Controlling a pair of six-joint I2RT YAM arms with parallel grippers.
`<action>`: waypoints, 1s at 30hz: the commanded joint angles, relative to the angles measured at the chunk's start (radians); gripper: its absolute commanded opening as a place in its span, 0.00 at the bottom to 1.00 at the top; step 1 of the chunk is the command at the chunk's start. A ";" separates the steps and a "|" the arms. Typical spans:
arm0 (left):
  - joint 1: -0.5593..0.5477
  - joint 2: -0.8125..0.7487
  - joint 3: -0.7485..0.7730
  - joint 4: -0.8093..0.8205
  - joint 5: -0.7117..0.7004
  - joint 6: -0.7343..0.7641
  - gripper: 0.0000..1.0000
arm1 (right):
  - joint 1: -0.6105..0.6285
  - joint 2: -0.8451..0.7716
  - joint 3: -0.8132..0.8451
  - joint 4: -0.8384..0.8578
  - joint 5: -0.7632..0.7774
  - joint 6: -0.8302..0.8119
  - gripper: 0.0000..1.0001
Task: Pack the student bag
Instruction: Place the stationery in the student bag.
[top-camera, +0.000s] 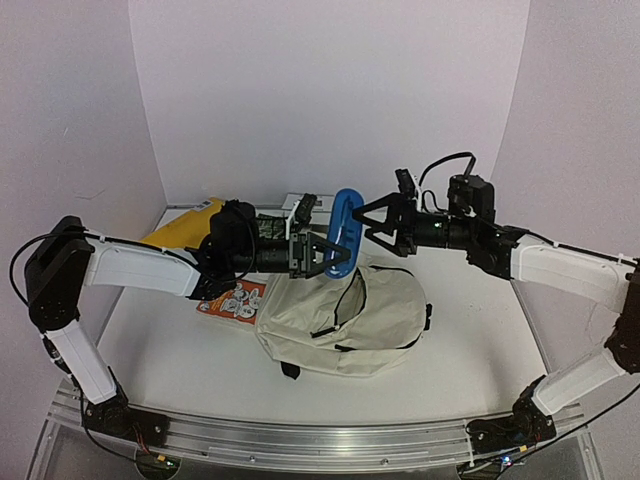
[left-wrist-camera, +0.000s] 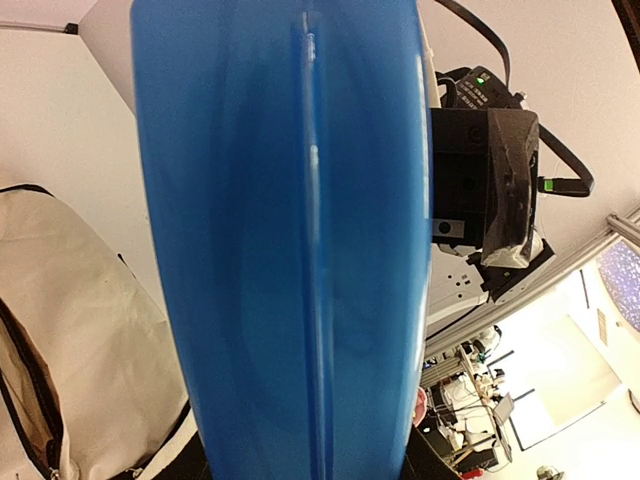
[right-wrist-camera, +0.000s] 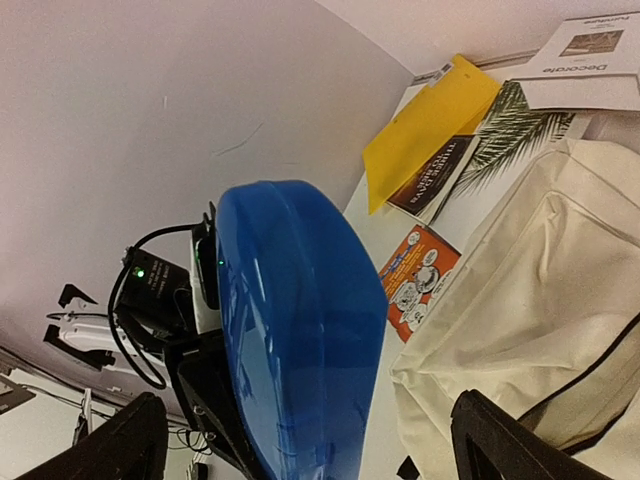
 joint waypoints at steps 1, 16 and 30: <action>0.002 -0.043 0.008 0.096 0.069 -0.028 0.32 | 0.002 0.017 -0.003 0.191 -0.123 0.071 0.96; 0.000 -0.006 0.033 0.118 0.117 -0.041 0.31 | 0.020 0.077 -0.017 0.344 -0.213 0.159 0.78; 0.000 0.007 0.050 0.089 0.097 -0.044 0.37 | 0.030 0.075 -0.048 0.411 -0.191 0.173 0.46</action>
